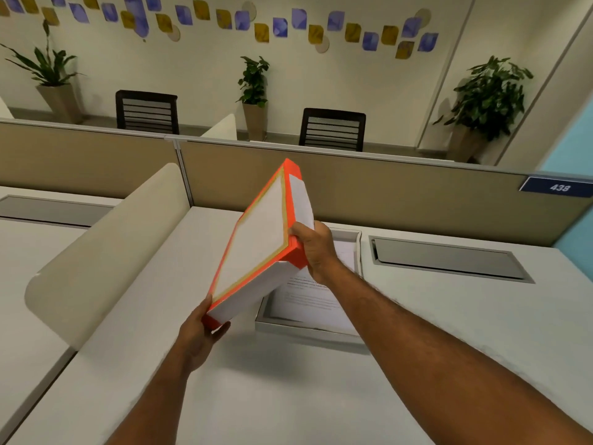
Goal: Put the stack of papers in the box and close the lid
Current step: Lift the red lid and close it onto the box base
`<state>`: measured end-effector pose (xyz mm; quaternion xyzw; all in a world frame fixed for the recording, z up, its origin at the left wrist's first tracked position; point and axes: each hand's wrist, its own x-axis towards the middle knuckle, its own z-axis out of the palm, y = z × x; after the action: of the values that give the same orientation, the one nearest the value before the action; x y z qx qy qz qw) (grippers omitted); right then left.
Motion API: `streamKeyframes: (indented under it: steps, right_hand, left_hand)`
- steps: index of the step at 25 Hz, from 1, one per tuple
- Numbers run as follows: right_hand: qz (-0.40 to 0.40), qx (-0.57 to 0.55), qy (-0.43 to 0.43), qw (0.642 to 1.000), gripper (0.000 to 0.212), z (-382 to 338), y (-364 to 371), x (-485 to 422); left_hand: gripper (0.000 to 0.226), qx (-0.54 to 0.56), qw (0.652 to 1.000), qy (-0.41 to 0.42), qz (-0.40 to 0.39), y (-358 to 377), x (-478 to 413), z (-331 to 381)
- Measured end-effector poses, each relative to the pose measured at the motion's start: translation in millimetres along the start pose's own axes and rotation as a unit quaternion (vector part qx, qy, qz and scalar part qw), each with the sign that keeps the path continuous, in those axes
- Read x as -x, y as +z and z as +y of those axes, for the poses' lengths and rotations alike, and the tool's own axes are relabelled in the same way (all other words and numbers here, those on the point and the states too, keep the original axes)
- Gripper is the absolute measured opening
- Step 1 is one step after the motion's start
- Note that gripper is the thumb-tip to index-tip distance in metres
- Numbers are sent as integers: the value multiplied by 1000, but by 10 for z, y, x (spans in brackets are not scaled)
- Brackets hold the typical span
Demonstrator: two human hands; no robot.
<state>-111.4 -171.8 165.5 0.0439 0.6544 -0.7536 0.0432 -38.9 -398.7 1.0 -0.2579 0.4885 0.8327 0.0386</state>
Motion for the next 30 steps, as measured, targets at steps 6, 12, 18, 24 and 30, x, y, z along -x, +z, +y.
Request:
streamKeyframes:
  steps: [6, 12, 18, 24, 30]
  right_hand:
    - [9, 150, 0, 989, 61, 176, -578, 4]
    - [20, 155, -17, 988, 38, 314, -949, 48]
    - [63, 78, 4, 995, 31, 369, -1236, 127]
    - [87, 13, 31, 996, 19, 321, -1453, 25]
    - [90, 10, 50, 995, 26, 375, -1524, -173]
  left_hand:
    - [31, -33, 998, 56, -16, 257, 18, 51]
    - [32, -122, 986, 102, -45, 539, -5, 245]
    - [29, -237, 956, 148, -91, 946, -44, 530]
    - [26, -261, 952, 118, -112, 1308, -142, 706]
    - [25, -264, 952, 115, -104, 1410, -265, 696]
